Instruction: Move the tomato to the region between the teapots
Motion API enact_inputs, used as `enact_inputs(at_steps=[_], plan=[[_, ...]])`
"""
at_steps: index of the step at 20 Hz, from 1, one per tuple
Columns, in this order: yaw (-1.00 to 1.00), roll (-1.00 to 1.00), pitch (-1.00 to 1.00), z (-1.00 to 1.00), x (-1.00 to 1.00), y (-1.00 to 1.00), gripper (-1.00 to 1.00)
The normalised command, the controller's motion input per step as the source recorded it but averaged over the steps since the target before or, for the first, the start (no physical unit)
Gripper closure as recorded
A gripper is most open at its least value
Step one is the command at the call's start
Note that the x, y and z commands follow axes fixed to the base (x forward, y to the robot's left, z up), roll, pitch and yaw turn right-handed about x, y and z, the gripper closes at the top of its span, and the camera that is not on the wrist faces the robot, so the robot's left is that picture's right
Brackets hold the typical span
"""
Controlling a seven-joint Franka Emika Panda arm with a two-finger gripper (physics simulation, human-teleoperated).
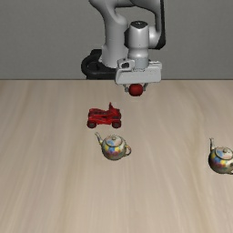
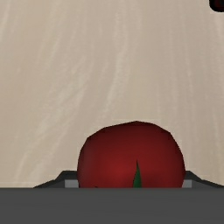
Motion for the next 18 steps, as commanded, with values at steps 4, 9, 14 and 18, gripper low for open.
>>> enact_inputs(at_steps=[4, 9, 14, 18], plan=[[0.00, 0.00, 0.00, 0.00, 0.00, 1.00, 1.00], [0.00, 0.00, 0.00, 0.40, 0.20, 0.00, 1.00], [0.00, 0.00, 0.00, 0.00, 1.00, 0.00, 1.00], [0.00, 0.00, 0.00, 0.00, 1.00, 0.00, 1.00]])
